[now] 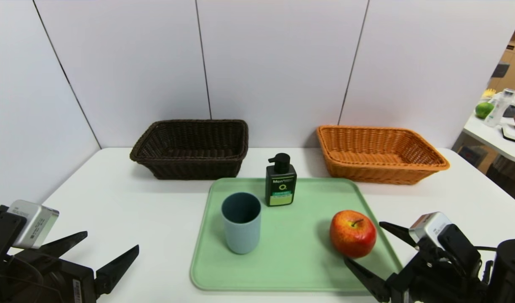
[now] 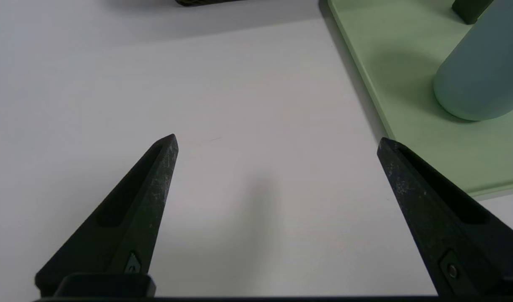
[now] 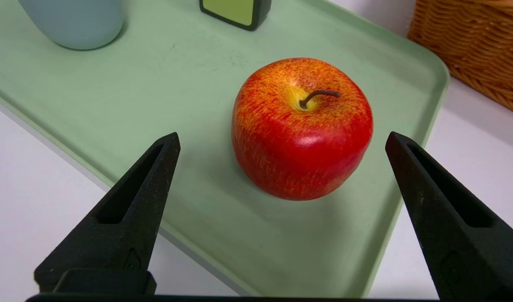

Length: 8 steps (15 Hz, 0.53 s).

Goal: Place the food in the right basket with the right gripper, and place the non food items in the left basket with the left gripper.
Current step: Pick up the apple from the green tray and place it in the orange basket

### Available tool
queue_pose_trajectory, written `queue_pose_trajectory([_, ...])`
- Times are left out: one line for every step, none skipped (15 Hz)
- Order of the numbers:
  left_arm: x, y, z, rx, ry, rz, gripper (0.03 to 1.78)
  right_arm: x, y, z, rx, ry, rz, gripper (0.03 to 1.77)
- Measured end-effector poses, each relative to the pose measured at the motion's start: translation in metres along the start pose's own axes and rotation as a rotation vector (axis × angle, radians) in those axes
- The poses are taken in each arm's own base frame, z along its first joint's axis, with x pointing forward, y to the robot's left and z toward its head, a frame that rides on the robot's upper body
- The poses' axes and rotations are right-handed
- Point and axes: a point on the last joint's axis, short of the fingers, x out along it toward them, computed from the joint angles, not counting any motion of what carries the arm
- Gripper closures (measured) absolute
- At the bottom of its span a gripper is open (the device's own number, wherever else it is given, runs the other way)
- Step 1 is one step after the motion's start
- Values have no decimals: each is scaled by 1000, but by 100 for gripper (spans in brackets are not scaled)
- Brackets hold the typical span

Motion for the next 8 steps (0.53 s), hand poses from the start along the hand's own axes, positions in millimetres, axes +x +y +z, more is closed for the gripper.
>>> queue_pose_trajectory([0, 0, 0, 0, 1, 0, 12, 4, 0, -1, 0, 4, -1, 11])
queue_pose_trajectory([0, 0, 0, 0, 1, 0, 12, 7, 0, -3, -1, 8, -3, 11])
queue_pose_trajectory([0, 0, -1, 1, 2, -1, 12, 11, 0, -4, -4, 11, -6, 11])
queue_pose_trajectory([0, 0, -1, 1, 3, 0, 12, 15, -1, -7, -3, 17, -10, 11])
queue_pose_trajectory([0, 0, -1, 1, 2, -1, 12, 19, -1, -9, -2, 25, -16, 11])
queue_pose_trajectory([0, 0, -1, 0, 2, -1, 12, 22, -2, -10, -2, 23, -20, 11])
queue_pose_trajectory([0, 0, -1, 0, 4, 0, 12, 26, -2, -10, -1, 12, -22, 11])
queue_pose_trajectory([0, 0, -2, 0, 6, 0, 12, 28, -2, -11, -3, 11, -24, 11])
